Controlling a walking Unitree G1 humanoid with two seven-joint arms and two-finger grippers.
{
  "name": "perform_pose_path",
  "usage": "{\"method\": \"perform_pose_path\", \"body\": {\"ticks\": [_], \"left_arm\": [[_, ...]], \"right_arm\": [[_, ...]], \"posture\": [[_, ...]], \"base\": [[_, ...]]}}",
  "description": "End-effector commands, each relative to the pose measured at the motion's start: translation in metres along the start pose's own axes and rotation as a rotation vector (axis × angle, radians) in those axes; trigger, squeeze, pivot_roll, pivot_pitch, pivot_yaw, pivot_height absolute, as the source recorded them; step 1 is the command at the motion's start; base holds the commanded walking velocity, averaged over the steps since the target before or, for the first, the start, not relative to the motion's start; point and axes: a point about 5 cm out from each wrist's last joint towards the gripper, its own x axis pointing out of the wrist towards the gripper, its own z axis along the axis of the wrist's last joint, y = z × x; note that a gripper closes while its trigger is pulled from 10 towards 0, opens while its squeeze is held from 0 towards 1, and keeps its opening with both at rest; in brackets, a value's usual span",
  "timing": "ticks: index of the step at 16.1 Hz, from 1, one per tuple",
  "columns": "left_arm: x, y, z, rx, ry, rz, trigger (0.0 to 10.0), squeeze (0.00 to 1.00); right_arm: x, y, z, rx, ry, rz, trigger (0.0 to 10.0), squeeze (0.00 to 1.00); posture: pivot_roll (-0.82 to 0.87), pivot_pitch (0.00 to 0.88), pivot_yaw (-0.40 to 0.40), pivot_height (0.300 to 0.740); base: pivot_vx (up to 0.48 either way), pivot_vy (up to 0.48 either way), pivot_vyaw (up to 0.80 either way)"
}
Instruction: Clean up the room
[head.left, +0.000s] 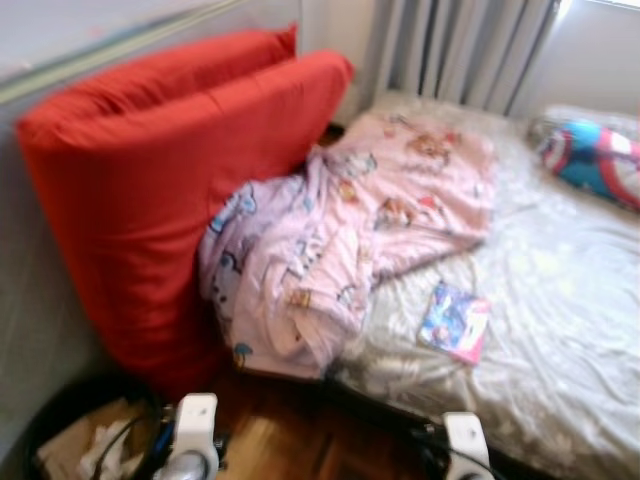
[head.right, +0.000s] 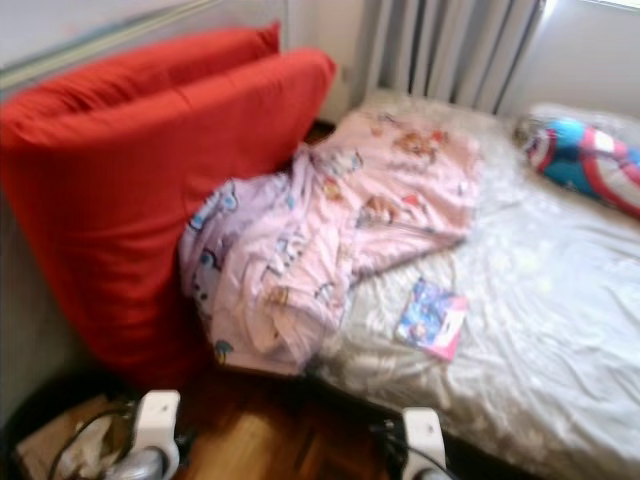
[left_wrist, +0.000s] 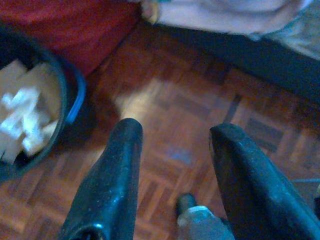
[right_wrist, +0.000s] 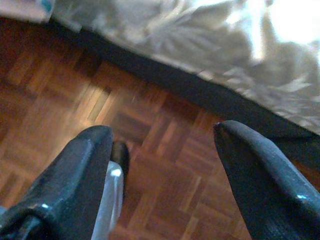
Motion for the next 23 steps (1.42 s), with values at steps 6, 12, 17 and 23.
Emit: {"method": "perform_pose_path", "body": {"ticks": [6,12,17,23], "left_arm": [[-0.0026,0.0043,-0.0108,-0.007,0.035,0.017,10.0,0.0],[-0.0025,0.0039,-0.0103,0.006,0.033,0.014,10.0,0.0],[-0.0024,0.0037,-0.0102,0.006,0.034,0.013,10.0,0.0],[-0.0028,0.004,-0.0115,0.005,0.037,0.013,10.0,0.0]], "right_arm": [[0.0005,0.0024,0.0013,0.008,-0.007,0.012,10.0,0.0],[0.0005,0.003,0.0029,0.017,-0.025,0.011,10.0,0.0],[0.0007,0.0033,0.0033,0.012,-0.023,0.012,10.0,0.0],[0.0007,0.0027,0.0027,0.007,-0.017,0.009,10.0,0.0]], "posture": [[-0.1,0.067,-0.057,0.74],[-0.1,0.067,-0.055,0.74],[-0.1,0.068,-0.054,0.74],[-0.1,0.07,-0.056,0.74]], "base": [[0.0,0.0,-0.71],[0.0,-0.135,-0.12],[0.0,-0.262,0.0],[0.0,-0.326,0.0]]}}
